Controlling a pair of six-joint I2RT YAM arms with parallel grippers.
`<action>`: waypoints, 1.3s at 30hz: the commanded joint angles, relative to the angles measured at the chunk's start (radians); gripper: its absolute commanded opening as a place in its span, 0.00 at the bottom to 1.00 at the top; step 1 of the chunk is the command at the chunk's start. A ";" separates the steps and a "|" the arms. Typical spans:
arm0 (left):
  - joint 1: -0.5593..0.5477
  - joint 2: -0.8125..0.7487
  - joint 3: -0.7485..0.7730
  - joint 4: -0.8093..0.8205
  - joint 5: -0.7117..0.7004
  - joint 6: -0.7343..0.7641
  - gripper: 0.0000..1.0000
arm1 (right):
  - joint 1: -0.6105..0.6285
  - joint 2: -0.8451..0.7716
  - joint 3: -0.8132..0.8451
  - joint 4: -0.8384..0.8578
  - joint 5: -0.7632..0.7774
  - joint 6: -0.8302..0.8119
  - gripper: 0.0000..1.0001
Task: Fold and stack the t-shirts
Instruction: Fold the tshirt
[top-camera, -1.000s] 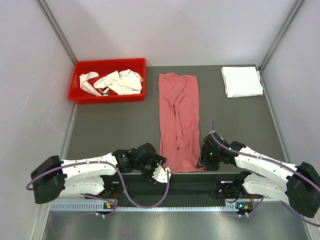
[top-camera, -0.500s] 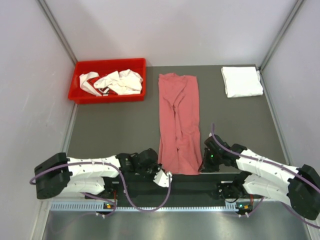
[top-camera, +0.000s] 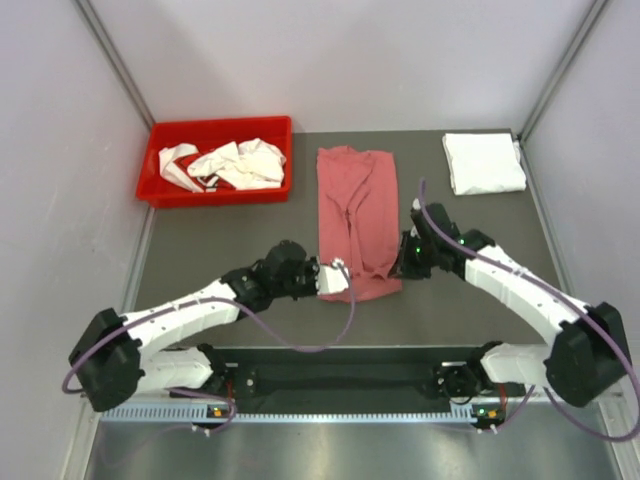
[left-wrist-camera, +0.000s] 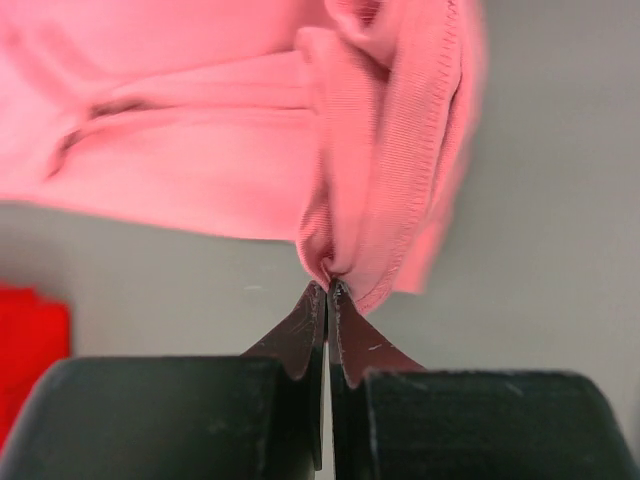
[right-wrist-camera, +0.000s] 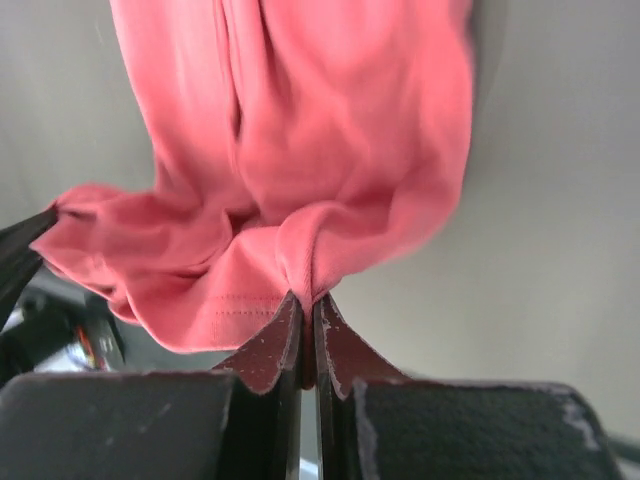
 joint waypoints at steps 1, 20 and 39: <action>0.082 0.093 0.119 0.073 0.007 -0.056 0.00 | -0.085 0.104 0.150 0.050 0.026 -0.156 0.00; 0.296 0.731 0.615 0.166 -0.180 -0.188 0.00 | -0.285 0.659 0.568 0.229 -0.056 -0.250 0.00; 0.343 0.799 0.890 -0.081 -0.289 -0.367 0.68 | -0.374 0.497 0.461 0.235 0.113 -0.287 0.61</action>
